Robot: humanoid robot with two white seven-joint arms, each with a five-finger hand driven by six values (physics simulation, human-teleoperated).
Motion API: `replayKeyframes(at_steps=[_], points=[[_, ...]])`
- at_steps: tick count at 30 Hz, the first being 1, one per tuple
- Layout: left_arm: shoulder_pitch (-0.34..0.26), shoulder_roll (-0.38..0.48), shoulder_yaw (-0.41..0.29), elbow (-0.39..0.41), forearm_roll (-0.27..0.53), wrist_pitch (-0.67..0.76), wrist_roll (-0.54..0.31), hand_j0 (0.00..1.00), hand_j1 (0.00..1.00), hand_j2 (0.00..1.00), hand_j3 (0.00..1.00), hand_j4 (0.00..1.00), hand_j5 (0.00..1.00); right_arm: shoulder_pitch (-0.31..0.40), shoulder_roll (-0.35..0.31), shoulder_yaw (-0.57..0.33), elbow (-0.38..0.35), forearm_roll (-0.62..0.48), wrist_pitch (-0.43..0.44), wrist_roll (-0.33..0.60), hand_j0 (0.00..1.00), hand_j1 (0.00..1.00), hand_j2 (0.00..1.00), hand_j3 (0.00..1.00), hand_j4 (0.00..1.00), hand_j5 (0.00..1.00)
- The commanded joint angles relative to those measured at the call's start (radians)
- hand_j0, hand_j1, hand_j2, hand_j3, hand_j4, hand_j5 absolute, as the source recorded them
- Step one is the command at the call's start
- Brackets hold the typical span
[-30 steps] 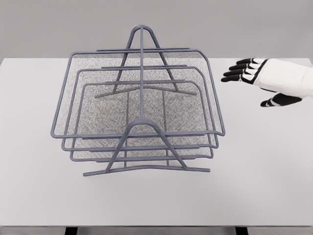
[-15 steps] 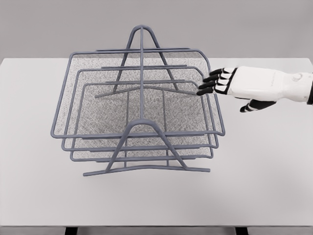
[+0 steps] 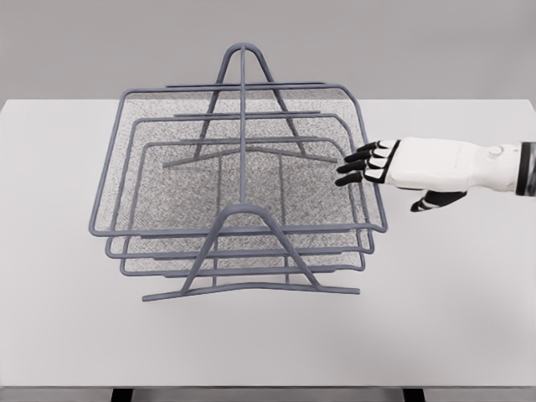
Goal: Pull out the upper folder box with right arm
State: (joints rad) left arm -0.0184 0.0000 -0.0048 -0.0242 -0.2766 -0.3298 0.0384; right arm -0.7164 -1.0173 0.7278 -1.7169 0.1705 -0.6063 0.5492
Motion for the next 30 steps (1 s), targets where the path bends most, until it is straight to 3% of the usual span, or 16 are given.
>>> replayKeyframes(at_steps=[1, 30], points=[[-0.003, 0.000, 0.000, 0.000, 0.000, 0.000, 0.000, 1.00, 1.00, 1.00, 1.00, 1.00, 1.00, 0.000, -0.023, 0.001, 0.005, 0.041, -0.005, 0.002, 1.00, 1.00, 1.00, 1.00, 1.00, 1.00], [-0.003, 0.000, 0.000, 0.000, 0.000, 0.000, 0.000, 1.00, 1.00, 1.00, 1.00, 1.00, 1.00, 0.003, -0.190, -0.002, 0.031, 0.040, -0.005, 0.002, 1.00, 1.00, 1.00, 1.00, 1.00, 1.00]])
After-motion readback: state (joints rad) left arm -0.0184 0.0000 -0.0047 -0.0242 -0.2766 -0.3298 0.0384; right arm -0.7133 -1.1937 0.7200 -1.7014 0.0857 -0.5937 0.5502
